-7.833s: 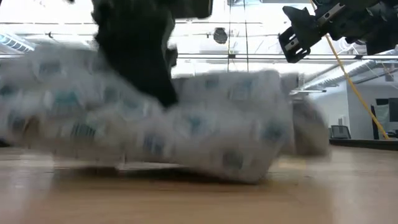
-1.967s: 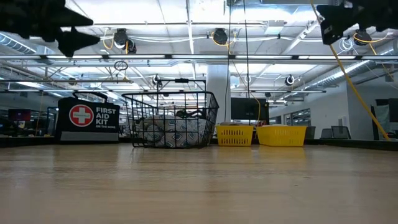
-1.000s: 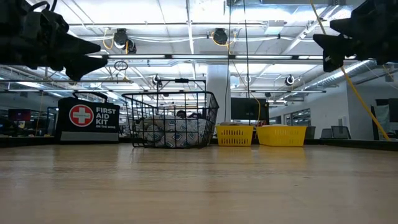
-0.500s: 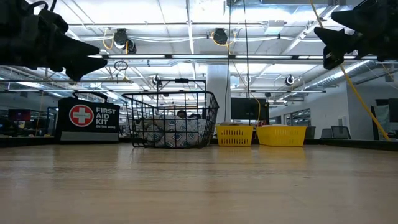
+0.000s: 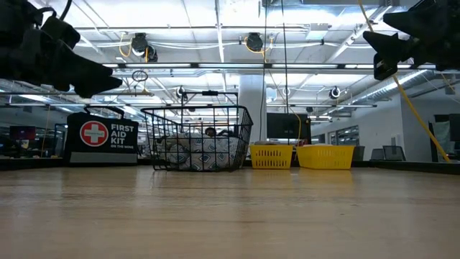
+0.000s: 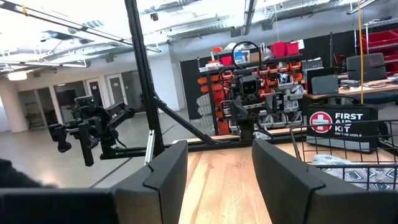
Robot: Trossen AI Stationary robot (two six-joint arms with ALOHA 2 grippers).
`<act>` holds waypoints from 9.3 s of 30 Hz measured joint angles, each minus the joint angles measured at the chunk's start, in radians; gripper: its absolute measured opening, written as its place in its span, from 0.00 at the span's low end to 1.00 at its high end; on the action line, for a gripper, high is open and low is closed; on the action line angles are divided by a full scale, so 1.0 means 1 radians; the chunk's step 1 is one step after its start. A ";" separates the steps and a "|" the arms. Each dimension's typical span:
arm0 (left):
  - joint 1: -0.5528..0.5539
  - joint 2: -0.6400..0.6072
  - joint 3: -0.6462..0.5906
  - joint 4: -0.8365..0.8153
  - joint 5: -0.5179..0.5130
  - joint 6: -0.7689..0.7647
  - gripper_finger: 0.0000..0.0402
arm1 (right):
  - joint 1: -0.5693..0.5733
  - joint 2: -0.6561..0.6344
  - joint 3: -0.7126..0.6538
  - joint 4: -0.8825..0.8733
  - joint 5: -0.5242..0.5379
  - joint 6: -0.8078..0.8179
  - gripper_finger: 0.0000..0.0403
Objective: Pick & Place Medicine items
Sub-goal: Return to Home Position
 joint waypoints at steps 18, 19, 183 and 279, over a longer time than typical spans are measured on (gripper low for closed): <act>0.000 0.000 0.000 0.000 0.000 -0.005 0.77 | 0.000 0.000 0.000 0.000 0.000 0.000 0.42; 0.000 0.000 0.000 0.000 -0.001 -0.005 0.77 | 0.000 0.000 0.000 0.000 0.000 0.000 0.42; 0.000 0.000 0.001 0.001 -0.001 -0.005 0.77 | 0.000 0.000 -0.001 0.000 0.000 0.000 0.42; 0.000 0.000 0.001 0.001 -0.001 -0.007 0.77 | 0.000 0.000 -0.001 0.000 -0.001 0.000 0.42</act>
